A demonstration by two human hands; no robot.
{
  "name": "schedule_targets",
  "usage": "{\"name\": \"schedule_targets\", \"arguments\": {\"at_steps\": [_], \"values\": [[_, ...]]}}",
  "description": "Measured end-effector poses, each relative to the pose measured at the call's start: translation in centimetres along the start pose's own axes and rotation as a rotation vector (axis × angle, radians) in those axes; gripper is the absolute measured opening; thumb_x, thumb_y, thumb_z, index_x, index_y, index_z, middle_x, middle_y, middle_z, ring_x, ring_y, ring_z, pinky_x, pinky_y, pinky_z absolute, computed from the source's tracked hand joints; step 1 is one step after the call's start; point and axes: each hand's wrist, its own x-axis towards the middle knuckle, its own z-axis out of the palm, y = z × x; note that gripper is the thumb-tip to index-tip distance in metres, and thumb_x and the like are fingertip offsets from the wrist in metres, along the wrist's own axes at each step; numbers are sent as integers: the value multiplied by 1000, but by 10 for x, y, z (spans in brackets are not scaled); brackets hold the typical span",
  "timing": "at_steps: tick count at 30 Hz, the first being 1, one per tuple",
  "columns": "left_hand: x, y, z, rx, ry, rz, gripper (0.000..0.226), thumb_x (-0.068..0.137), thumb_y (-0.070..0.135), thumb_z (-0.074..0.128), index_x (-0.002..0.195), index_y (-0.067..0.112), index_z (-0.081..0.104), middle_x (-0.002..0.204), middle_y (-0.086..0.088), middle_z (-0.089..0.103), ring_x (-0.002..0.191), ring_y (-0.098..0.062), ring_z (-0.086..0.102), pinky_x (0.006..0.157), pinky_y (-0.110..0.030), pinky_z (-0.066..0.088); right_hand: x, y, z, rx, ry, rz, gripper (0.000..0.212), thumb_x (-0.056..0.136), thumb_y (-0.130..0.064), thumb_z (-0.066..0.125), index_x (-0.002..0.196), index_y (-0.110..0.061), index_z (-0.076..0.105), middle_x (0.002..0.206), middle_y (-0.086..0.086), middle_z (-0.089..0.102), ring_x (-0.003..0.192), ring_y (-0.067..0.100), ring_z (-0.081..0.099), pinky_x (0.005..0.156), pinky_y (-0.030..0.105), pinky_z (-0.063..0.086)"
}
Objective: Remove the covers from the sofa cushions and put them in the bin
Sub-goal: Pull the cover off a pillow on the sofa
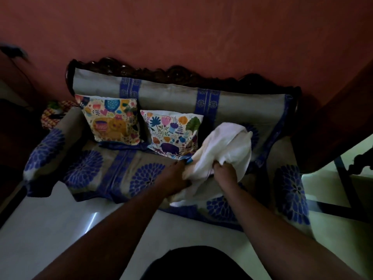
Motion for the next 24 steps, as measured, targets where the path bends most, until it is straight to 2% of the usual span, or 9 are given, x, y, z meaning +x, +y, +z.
{"name": "schedule_targets", "arguments": {"at_steps": [4,6,8,11,14,17,19,22,24], "values": [[8,-13,-10,-164,19,8,66,81,15,79,140,26,51,128,-8,65,106,-16,62,85,-18,45,6,7,-23,12,-5,19,42,103,-31,44,112,5,65,112,23,67,108,37,63,86,35,48],[6,-13,-19,-288,122,-68,44,86,5,72,124,22,58,100,-5,69,78,-14,62,60,-8,44,9,10,-33,14,8,43,44,103,-34,47,113,5,65,112,24,67,107,38,63,85,35,47],[8,-10,-27,-346,299,-124,35,89,0,63,122,12,63,96,-5,68,72,-15,59,50,-9,39,8,11,-38,10,-8,34,44,101,-37,50,109,4,67,108,22,68,105,37,63,79,31,44],[6,3,-32,-166,449,-105,32,95,12,56,126,16,59,115,-14,69,97,-31,66,67,-26,37,-2,9,-36,60,-16,-9,43,100,-37,53,104,4,66,93,17,64,101,37,64,74,28,41],[3,18,-34,96,357,-134,41,102,20,46,143,20,41,123,-17,65,108,-37,63,74,-31,35,-15,9,-35,128,1,-84,42,100,-35,57,107,6,66,98,19,64,96,33,61,77,33,43],[17,15,-34,186,309,-111,53,96,23,54,145,20,33,131,-17,59,112,-40,61,84,-42,46,-24,15,-39,62,25,-119,47,100,-38,57,109,7,64,105,23,62,99,32,59,78,34,38],[31,14,-33,241,254,-60,65,91,27,61,148,22,30,145,-15,45,124,-40,51,98,-53,45,-22,20,-45,3,-2,-88,40,103,-36,51,117,0,64,112,23,59,109,35,56,81,33,36],[32,38,-24,31,379,231,85,85,3,60,156,33,24,162,-4,24,142,-30,32,112,-49,34,-13,23,-55,-2,-22,-50,28,105,-29,46,111,-7,62,96,12,54,112,39,55,80,32,37],[26,52,-12,33,475,461,78,86,0,52,154,33,30,159,-2,33,140,-22,36,112,-40,32,-8,23,-63,88,8,-13,30,102,-32,52,105,-5,63,87,4,57,108,38,61,80,31,43]]}}
